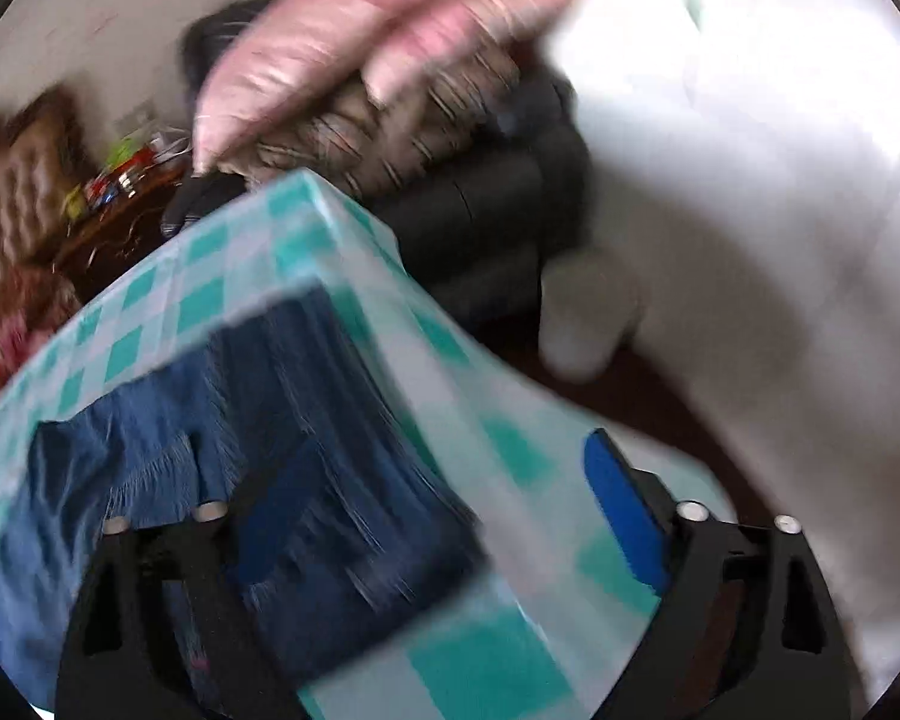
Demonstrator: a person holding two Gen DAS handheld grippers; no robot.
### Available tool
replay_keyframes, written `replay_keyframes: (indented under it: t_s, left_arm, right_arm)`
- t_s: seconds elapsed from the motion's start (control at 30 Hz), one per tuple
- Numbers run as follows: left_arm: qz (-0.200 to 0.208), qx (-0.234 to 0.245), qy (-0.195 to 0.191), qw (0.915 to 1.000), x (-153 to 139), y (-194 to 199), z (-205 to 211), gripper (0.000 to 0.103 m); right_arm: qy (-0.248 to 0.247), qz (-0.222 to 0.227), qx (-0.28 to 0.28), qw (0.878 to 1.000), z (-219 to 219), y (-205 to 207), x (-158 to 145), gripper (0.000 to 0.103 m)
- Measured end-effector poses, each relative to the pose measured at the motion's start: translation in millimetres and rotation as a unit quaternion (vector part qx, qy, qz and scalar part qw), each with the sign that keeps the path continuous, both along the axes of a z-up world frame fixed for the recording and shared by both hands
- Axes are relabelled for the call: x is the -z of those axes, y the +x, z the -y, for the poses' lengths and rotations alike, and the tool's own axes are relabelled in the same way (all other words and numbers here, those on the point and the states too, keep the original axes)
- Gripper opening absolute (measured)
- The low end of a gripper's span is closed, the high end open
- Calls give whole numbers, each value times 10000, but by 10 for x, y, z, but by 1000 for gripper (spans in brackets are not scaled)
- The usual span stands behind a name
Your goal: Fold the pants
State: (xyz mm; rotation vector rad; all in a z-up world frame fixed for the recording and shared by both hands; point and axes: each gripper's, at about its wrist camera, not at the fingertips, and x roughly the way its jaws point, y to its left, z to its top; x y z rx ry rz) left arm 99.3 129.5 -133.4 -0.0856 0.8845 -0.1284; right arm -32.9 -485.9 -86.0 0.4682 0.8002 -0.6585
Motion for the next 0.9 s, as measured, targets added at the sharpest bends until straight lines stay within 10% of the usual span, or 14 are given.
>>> replay_keyframes:
  t_s: [0.2,0.33,0.57,0.7,0.9]
  left_arm:
    - [-145,-177,-757,9969,1,-232,-244,52]
    - [-243,164,-1647,9859,-42,-402,-276,50]
    - [-1199,437,-3558,9258,152,-645,-114,47]
    - [-1587,-175,-4039,9008,402,-631,-251,47]
    - [-1866,-635,-4398,8762,577,-559,-416,41]
  right_arm:
    - [1607,577,86,9853,90,-364,228,58]
    - [1809,515,-196,9820,-131,-324,237,57]
    - [1534,186,-246,9877,-379,-173,358,21]
    - [1314,184,-315,9907,-405,-180,286,3]
    - [1318,318,-392,9900,-392,-233,215,3]
